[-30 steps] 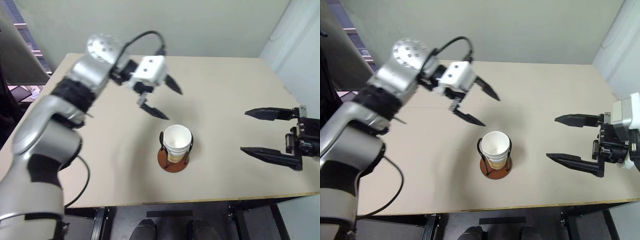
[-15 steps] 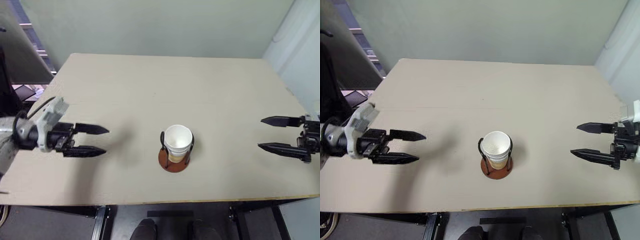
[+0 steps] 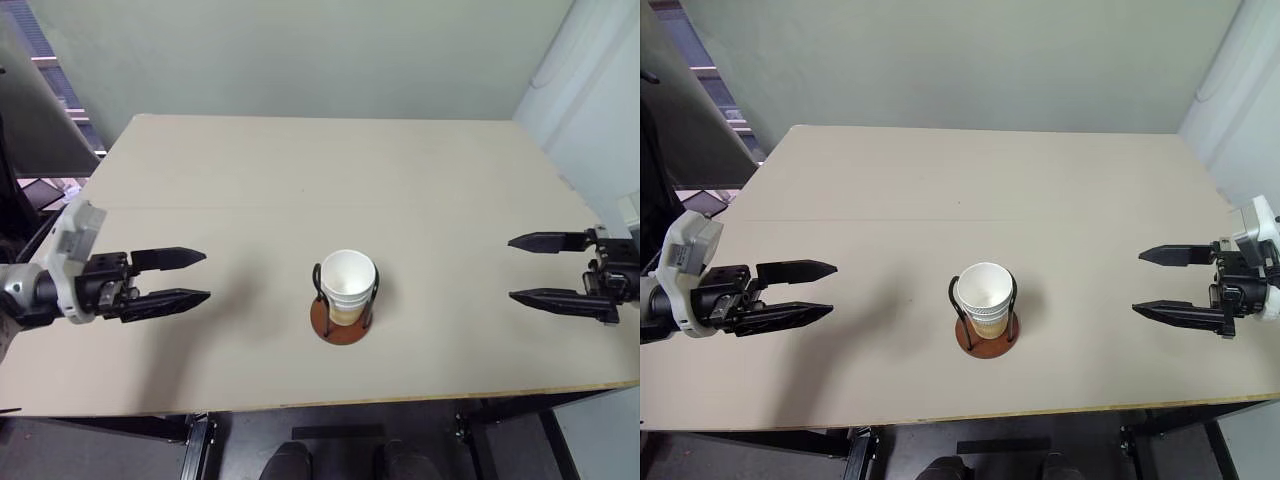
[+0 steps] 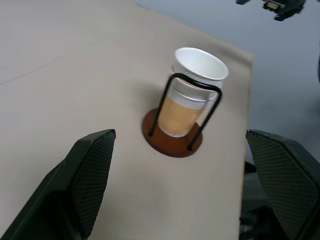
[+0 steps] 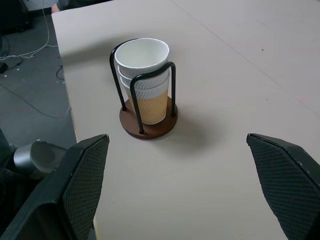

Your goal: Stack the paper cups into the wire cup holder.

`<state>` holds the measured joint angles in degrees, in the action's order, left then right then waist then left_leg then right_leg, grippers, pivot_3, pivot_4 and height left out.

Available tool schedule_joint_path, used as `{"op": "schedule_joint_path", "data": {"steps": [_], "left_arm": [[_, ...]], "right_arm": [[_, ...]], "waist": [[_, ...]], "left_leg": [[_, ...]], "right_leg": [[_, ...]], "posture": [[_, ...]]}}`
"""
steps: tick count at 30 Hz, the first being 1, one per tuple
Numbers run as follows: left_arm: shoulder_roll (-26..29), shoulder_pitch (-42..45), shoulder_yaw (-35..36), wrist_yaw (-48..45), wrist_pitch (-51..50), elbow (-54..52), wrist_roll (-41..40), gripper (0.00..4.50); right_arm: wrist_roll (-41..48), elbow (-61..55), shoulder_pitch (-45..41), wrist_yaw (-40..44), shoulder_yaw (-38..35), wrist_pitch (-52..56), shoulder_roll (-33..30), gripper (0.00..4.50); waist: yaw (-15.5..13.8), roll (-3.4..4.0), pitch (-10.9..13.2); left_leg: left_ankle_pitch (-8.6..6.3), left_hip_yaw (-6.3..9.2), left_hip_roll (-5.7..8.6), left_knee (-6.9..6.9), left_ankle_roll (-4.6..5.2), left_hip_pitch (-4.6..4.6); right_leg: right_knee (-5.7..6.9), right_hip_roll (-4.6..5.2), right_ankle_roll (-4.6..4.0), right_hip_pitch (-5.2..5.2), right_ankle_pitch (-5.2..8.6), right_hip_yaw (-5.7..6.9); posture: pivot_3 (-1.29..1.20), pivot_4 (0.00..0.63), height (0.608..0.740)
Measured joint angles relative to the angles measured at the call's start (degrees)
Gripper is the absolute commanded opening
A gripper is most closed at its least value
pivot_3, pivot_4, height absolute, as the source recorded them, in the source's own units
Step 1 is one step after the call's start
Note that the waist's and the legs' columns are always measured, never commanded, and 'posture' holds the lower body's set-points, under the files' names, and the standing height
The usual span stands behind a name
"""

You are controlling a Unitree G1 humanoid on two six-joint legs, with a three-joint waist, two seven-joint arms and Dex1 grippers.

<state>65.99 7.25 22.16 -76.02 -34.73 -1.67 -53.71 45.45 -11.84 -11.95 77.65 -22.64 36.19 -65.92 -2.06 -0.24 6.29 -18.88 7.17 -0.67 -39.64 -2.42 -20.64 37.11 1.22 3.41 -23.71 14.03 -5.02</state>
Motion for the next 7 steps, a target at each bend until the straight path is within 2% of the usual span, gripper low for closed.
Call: {"op": "schedule_joint_path", "data": {"steps": [7], "left_arm": [[-2.1, -0.1, 0.2, 0.1, -0.4, -0.4, 2.1, 4.48]], "right_arm": [[-0.2, 0.0, -1.6, -0.8, 1.6, 0.4, 1.0, 4.5]], "waist": [[0.0, -0.01, 0.0]], "left_leg": [[0.09, -0.02, -0.06, 0.54, -0.16, 0.13]], "right_leg": [[-0.04, 0.02, 0.21, -0.12, -0.12, -0.03]], "posture": [[0.0, 0.15, 0.74]]}}
